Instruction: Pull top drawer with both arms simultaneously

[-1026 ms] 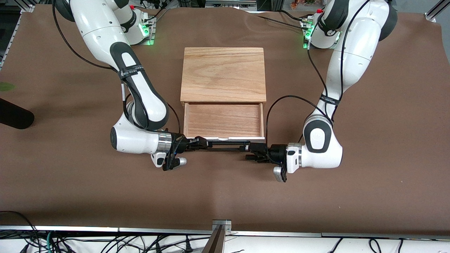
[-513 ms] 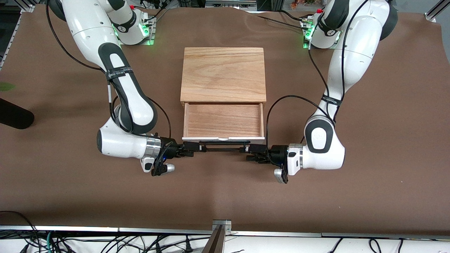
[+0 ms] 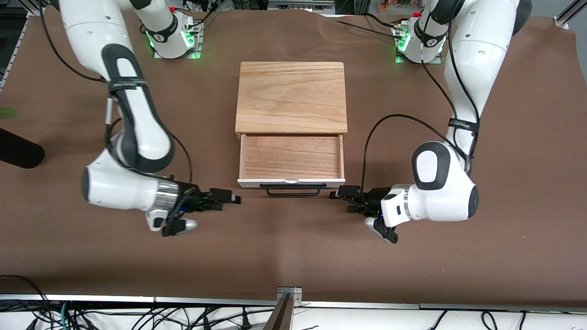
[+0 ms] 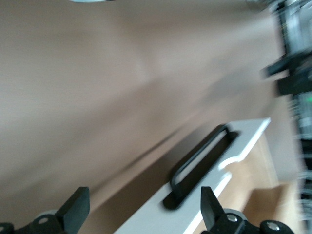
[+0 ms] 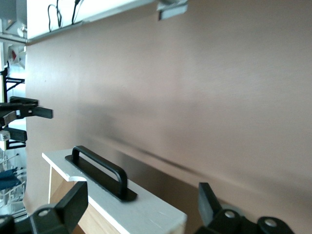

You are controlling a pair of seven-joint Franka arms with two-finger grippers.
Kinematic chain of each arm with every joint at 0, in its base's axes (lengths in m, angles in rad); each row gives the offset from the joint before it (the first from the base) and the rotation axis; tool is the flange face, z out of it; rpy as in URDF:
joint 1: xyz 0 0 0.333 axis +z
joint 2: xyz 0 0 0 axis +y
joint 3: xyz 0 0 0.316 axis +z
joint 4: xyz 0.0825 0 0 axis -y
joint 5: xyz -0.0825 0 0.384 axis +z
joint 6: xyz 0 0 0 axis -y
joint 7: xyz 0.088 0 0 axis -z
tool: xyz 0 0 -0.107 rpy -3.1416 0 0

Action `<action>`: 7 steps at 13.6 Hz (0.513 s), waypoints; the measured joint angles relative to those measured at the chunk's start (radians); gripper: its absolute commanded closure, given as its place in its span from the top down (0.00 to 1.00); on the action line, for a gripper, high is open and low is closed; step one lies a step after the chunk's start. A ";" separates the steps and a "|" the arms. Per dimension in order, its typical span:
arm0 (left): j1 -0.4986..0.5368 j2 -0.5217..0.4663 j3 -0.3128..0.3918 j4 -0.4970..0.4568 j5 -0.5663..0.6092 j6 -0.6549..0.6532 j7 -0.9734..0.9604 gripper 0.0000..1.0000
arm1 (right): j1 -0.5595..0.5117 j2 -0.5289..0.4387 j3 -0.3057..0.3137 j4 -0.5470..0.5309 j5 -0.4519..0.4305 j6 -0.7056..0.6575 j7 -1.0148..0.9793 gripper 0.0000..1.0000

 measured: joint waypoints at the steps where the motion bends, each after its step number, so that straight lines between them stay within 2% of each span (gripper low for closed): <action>1: 0.003 -0.022 0.002 0.000 0.086 -0.001 -0.004 1.00 | -0.016 -0.014 -0.024 0.000 -0.016 -0.019 0.000 1.00; 4: 0.026 -0.074 0.012 -0.001 0.227 -0.017 -0.007 1.00 | -0.032 -0.059 -0.101 0.003 -0.113 -0.071 0.000 1.00; 7: 0.044 -0.130 0.048 -0.002 0.401 -0.026 -0.006 1.00 | -0.030 -0.121 -0.197 0.003 -0.177 -0.195 0.000 1.00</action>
